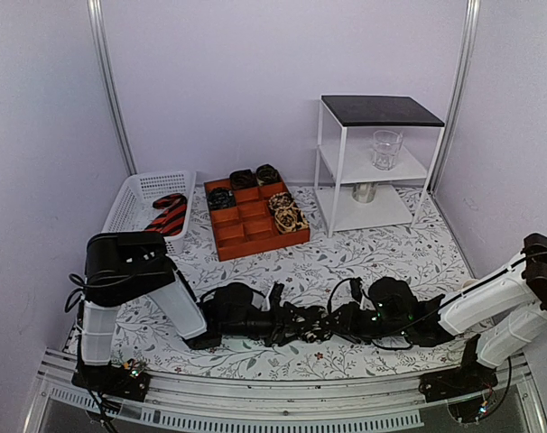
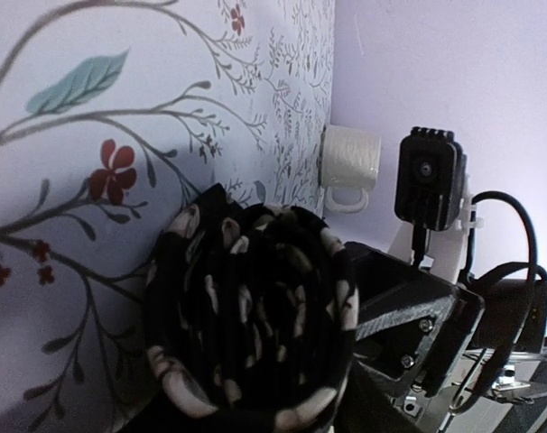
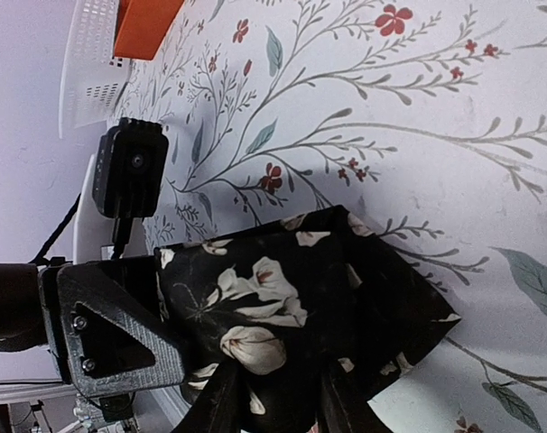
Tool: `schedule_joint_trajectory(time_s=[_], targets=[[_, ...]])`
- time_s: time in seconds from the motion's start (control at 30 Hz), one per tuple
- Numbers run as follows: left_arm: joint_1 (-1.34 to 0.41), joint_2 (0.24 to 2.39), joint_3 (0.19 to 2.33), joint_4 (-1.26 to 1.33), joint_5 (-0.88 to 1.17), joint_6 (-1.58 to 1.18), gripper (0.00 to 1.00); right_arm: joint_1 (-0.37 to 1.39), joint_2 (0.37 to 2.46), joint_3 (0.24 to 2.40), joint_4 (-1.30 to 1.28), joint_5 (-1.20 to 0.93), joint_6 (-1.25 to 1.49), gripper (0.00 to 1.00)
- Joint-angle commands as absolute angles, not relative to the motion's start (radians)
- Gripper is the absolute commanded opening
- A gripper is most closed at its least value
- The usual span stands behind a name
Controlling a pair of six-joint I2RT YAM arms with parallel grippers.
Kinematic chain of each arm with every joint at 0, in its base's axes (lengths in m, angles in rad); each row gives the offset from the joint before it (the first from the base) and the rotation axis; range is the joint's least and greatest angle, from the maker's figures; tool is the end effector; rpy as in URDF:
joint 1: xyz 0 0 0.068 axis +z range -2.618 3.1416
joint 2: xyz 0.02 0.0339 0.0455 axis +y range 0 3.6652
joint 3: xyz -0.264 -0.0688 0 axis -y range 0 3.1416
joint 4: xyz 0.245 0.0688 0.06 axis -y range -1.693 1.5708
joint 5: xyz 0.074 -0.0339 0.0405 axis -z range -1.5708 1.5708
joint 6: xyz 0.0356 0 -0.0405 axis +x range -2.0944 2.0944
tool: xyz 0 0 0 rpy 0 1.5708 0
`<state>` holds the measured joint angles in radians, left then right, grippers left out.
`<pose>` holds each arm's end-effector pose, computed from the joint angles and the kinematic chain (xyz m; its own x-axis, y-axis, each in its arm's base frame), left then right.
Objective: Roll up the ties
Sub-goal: Roll the tie at the center of the board.
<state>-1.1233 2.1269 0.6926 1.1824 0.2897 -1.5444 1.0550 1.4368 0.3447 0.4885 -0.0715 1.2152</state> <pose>0.1452 -0.3261 0.0762 -0.9862 -0.1593 0.0456 -0.0819 0.2290 -0.9700 0.1167 0.2109 0.1232 -0.9381 0.2413 -0.2486 -0.0497 0.6163 0.7859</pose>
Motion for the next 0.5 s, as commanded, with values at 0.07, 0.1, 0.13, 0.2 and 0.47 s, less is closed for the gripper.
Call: schedule_joint_trajectory(time_s=[0.07, 0.1, 0.13, 0.2, 0.47], targets=[[-1.113, 2.082, 0.683, 1.286, 0.305, -1.503, 0.36, 1.057, 1.477, 0.353, 0.583, -0.118, 1.234, 0.30], [-1.109, 2.076, 0.678, 1.286, 0.303, -1.500, 0.35, 1.057, 1.479, 0.354, 0.584, -0.117, 1.235, 0.30], [-1.107, 2.073, 0.675, 1.285, 0.303, -1.497, 0.33, 1.057, 1.482, 0.356, 0.585, -0.118, 1.235, 0.30], [-1.103, 2.068, 0.676, 1.284, 0.307, -1.487, 0.30, 1.057, 1.495, 0.361, 0.586, -0.123, 1.235, 0.30], [-1.075, 2.015, 0.649, 1.218, 0.315, -1.332, 0.27, 1.037, 1.477, 0.432, 0.482, -0.149, 1.117, 0.38]])
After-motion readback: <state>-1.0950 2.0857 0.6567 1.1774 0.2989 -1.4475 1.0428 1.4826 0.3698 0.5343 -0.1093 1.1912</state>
